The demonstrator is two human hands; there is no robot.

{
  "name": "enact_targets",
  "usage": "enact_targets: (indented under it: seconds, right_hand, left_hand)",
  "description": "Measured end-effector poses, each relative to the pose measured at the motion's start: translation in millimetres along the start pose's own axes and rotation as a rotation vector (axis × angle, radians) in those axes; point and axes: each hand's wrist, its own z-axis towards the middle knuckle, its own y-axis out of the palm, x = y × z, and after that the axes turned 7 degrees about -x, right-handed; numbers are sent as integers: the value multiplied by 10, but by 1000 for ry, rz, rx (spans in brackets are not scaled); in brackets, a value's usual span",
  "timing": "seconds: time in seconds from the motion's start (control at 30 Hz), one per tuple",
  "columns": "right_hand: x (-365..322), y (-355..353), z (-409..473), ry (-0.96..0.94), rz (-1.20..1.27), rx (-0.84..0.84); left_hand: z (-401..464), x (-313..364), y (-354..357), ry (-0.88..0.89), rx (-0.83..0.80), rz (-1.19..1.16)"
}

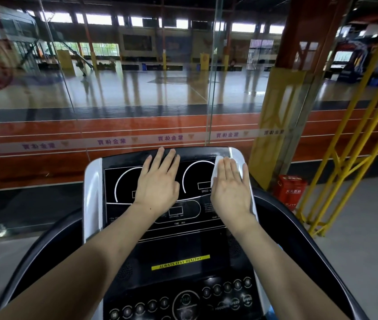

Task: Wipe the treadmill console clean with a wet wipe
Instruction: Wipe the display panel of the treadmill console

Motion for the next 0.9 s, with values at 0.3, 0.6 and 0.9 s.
enact_targets:
  seconds: [0.3, 0.6, 0.9]
  right_hand:
    - [35, 19, -49, -23, 9, -1]
    - [53, 49, 7, -22, 53, 32]
    - [183, 136, -244, -63, 89, 22]
  left_hand:
    - [11, -6, 21, -13, -1, 1]
    - [5, -43, 40, 2, 0, -16]
    - [-15, -37, 56, 13, -5, -18]
